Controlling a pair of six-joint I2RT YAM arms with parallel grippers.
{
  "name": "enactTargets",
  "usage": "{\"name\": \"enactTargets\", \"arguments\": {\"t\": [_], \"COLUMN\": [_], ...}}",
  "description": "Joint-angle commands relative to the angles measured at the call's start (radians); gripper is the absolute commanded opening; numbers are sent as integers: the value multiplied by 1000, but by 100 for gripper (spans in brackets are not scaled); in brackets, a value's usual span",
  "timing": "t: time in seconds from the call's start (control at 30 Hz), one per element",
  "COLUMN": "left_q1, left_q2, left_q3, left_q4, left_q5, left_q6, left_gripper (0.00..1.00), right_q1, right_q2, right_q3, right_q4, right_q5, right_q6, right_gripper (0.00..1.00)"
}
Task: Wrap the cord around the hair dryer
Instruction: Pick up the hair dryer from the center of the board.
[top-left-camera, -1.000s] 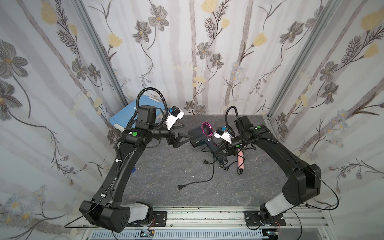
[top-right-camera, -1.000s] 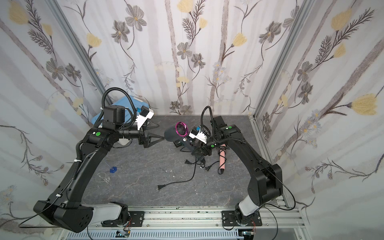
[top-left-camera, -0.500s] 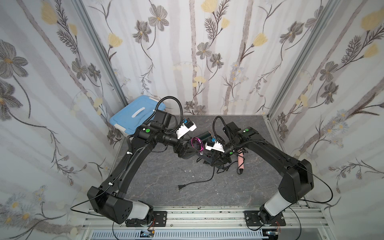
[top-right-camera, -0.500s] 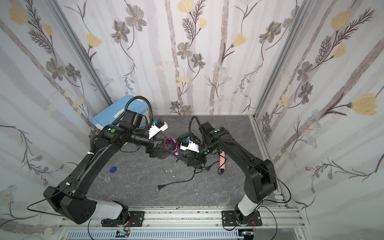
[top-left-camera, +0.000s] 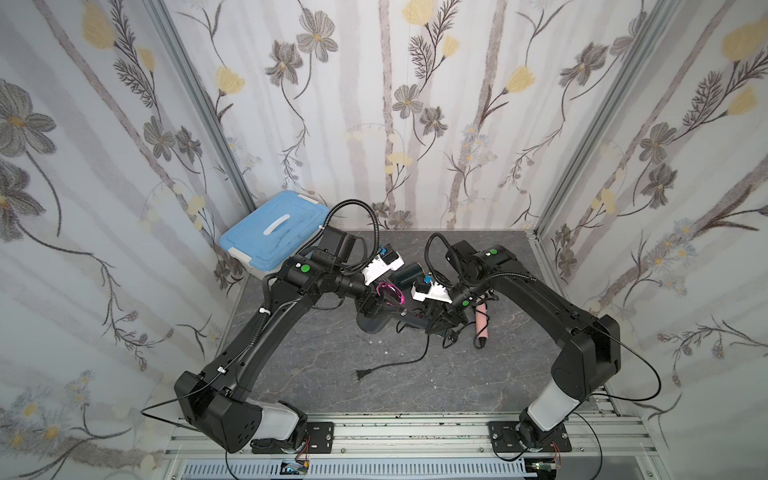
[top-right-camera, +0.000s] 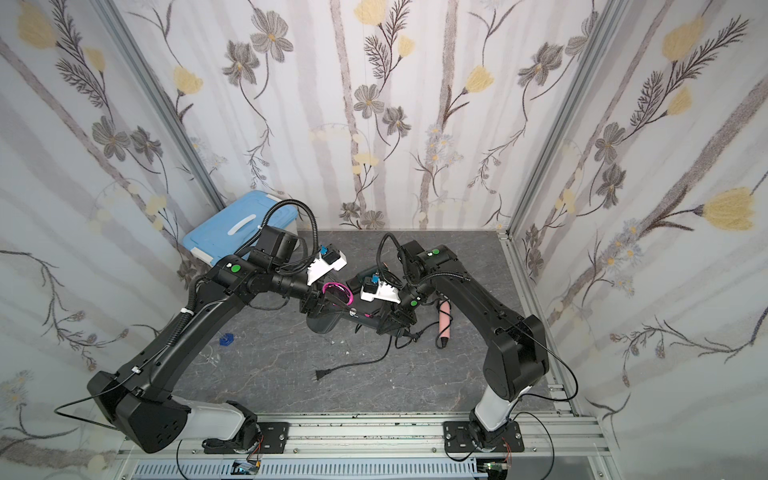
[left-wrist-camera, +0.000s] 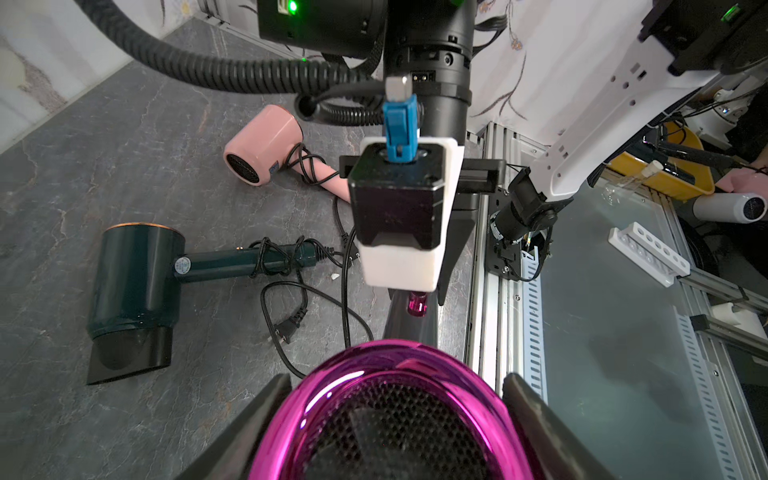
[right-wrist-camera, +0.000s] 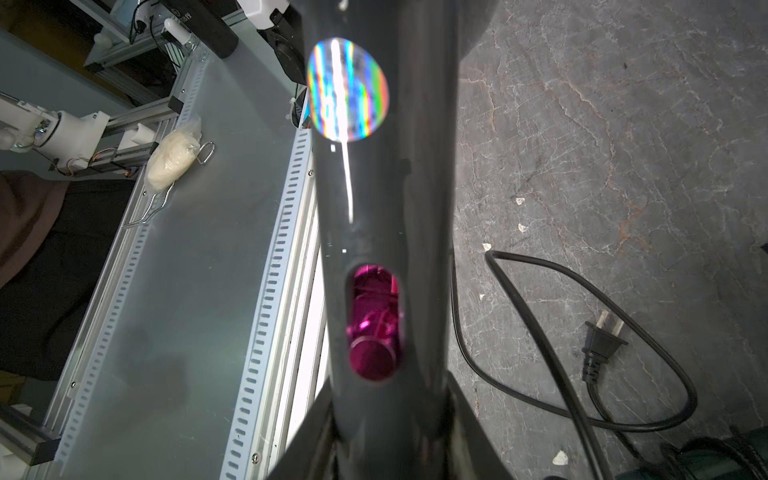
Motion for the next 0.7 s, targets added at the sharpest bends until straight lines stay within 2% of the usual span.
{"name": "enactTargets", "arguments": {"t": [0.0, 0.17, 0.37, 0.53, 0.67], "left_q1": [-11, 0, 44, 160, 169], "left_q2": [-6, -16, -50, -100, -87], "left_q3": [1, -4, -28, -118, -106], "left_q4": [-11, -54, 0, 152, 184], "left_q5": [70, 77, 92, 217, 283], "left_q6": [-87, -65, -99, -194, -223], "left_gripper": [91, 100, 100, 100, 100], "right_q1": [-12, -34, -70, -76, -66], "right_q2": [-17, -62, -129, -158, -149], "right_q3": [15, -17, -64, -79, -71], "right_q4": [119, 121, 135, 143, 150], "right_q5": [-151, -162, -199, -237, -253], "right_q6": [-2, -12, -31, -46, -52], "right_gripper": [0, 0, 0, 0, 0]}}
